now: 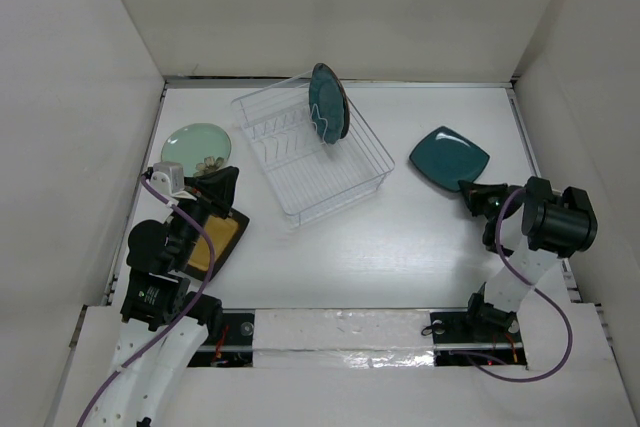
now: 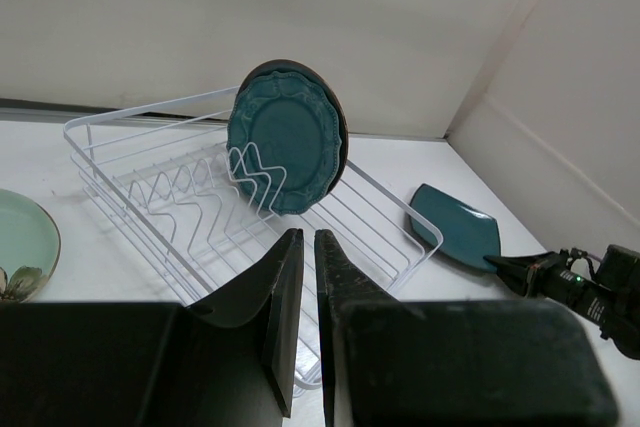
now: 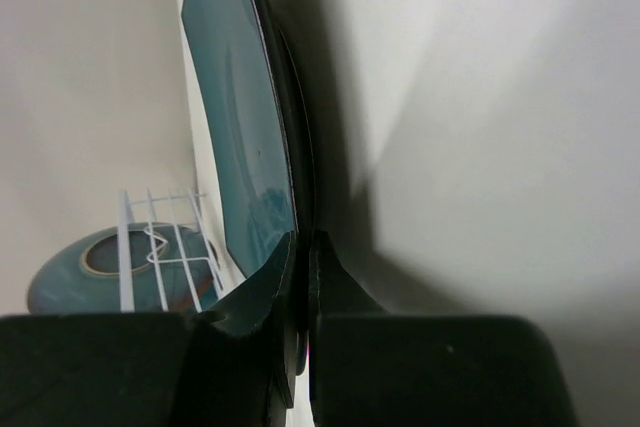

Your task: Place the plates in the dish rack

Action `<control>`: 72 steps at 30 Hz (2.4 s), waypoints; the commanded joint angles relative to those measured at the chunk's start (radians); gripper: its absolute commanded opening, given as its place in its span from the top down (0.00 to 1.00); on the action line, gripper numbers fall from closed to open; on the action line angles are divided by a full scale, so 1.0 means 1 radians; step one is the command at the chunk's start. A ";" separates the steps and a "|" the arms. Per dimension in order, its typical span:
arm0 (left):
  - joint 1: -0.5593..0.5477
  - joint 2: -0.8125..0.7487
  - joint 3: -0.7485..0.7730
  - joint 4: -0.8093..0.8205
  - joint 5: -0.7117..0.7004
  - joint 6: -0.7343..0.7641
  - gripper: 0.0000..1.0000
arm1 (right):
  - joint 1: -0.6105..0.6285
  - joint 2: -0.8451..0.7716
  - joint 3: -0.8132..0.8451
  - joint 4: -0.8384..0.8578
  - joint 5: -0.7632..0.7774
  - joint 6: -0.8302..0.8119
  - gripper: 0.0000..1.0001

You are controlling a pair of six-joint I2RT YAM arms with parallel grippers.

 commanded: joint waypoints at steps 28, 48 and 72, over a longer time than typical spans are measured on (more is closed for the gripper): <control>-0.003 0.029 0.005 0.043 0.000 0.015 0.93 | 0.242 -0.847 0.359 -0.536 0.080 -0.358 1.00; -0.003 -0.008 0.007 0.039 0.010 0.017 0.93 | 0.811 -0.333 1.191 -0.916 0.388 -0.720 1.00; -0.003 0.002 0.008 0.031 0.009 0.018 0.93 | 1.014 0.178 1.887 -1.386 0.848 -1.141 1.00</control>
